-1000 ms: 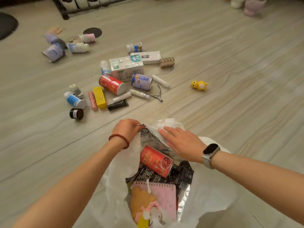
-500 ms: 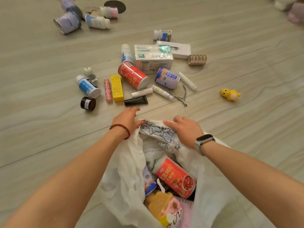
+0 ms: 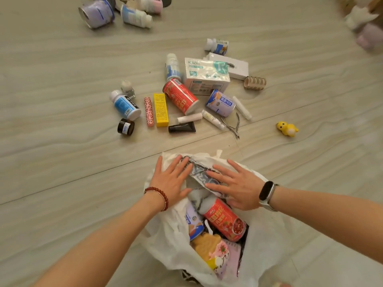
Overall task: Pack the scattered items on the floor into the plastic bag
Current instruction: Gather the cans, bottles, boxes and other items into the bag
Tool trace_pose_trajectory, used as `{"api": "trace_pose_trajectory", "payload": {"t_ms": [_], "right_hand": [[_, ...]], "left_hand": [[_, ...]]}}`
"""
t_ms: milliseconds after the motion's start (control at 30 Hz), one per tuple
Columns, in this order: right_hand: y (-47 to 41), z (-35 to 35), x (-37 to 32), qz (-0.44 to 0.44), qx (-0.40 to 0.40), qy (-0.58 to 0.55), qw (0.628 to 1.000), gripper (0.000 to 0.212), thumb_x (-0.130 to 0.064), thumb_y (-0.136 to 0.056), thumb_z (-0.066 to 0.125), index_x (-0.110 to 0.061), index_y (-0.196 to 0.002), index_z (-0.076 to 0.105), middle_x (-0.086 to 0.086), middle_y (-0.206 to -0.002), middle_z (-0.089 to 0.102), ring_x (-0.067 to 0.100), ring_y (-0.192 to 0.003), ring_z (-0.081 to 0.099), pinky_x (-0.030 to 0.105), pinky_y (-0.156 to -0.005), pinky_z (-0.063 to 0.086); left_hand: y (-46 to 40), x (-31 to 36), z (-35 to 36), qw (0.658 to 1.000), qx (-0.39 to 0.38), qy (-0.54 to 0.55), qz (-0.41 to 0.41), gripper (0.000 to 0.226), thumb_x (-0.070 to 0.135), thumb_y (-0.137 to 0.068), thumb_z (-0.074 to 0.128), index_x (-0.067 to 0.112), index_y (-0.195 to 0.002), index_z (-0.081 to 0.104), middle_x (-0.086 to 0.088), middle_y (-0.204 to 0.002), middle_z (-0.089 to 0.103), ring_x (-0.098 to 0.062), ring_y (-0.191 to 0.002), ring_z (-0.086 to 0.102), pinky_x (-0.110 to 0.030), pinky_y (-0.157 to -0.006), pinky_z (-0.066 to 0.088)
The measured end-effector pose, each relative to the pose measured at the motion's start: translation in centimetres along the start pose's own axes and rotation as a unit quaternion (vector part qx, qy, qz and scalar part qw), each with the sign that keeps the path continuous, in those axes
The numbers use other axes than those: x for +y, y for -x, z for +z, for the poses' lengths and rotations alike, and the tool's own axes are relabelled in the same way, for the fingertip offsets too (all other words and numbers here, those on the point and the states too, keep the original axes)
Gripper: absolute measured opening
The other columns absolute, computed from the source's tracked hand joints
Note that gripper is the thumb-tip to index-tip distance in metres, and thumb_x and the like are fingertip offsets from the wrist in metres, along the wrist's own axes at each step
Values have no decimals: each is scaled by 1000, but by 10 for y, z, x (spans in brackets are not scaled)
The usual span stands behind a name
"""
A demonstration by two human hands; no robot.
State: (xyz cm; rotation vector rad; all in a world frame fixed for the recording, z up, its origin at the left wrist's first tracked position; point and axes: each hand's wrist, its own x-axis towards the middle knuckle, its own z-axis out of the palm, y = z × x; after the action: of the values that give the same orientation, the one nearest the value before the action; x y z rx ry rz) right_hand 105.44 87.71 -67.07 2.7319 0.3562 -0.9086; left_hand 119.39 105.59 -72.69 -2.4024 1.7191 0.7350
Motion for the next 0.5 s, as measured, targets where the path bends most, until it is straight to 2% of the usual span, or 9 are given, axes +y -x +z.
{"api": "trace_pose_trajectory", "payload": {"t_ms": [67, 100, 133, 167, 200, 333, 433, 500], "right_hand": [[-12, 7, 10, 0, -54, 19, 998, 76, -42, -67, 65, -31, -136, 38, 2, -139, 49, 25, -130, 44, 50, -101, 39], [-18, 12, 16, 4, -54, 22, 998, 78, -34, -73, 64, -30, -142, 26, 2, -147, 38, 25, -138, 31, 50, -108, 31], [-23, 20, 23, 1, -39, 22, 999, 77, -27, -83, 55, -29, -145, 10, 1, -154, 22, 25, -144, 13, 50, -113, 18], [-28, 24, 30, 1, -60, 26, 998, 74, -21, -89, 45, -29, -145, -3, 0, -157, 6, 24, -145, -3, 49, -115, 6], [-31, 26, 36, 0, -77, 23, 997, 71, -19, -92, 38, -29, -144, -10, -2, -157, -2, 23, -144, -11, 48, -116, 1], [-50, 27, 55, -38, -58, 3, 998, 67, -20, -94, 31, -29, -144, -11, -3, -157, -7, 21, -144, -13, 46, -116, 0], [-67, 22, 68, -78, -57, 0, 995, 66, -20, -93, 31, -29, -145, -9, -2, -157, -5, 20, -144, -11, 46, -117, 0], [-77, 17, 80, -114, -39, -25, 992, 63, -27, -92, 35, -29, -146, 1, 0, -157, 2, 21, -145, -5, 50, -115, -3]], "left_hand": [[-3, -8, 1, 1000, -1, -10, 1, 67, 54, -92, 25, 29, -144, -10, 5, -156, -13, -16, -144, -13, -57, -111, -11], [-3, -12, 1, 1000, -7, -19, 5, 66, 52, -93, 26, 31, -144, -11, 6, -155, -16, -17, -144, -13, -57, -111, -10], [-3, -18, 2, 999, -18, -35, 7, 66, 51, -93, 26, 33, -143, -14, 7, -153, -19, -17, -144, -14, -57, -111, -10], [-3, -25, 3, 998, -31, -53, 2, 66, 51, -93, 27, 35, -142, -16, 8, -152, -21, -18, -144, -14, -58, -112, -8], [-2, -32, 5, 997, -42, -64, -9, 66, 52, -93, 27, 37, -140, -18, 8, -152, -21, -20, -143, -15, -59, -112, -7], [2, -44, 4, 992, -76, -74, -72, 67, 51, -93, 26, 41, -135, -25, 7, -155, -18, -22, -144, -14, -59, -111, -3], [-4, -39, -11, 985, -110, -71, -116, 65, 45, -95, 30, 39, -141, -15, 7, -156, -15, -23, -144, -14, -58, -113, 0], [-10, -38, -25, 980, -132, -70, -131, 67, 46, -93, 35, 36, -143, -8, 6, -156, -11, -23, -144, -13, -58, -113, 1]]}}
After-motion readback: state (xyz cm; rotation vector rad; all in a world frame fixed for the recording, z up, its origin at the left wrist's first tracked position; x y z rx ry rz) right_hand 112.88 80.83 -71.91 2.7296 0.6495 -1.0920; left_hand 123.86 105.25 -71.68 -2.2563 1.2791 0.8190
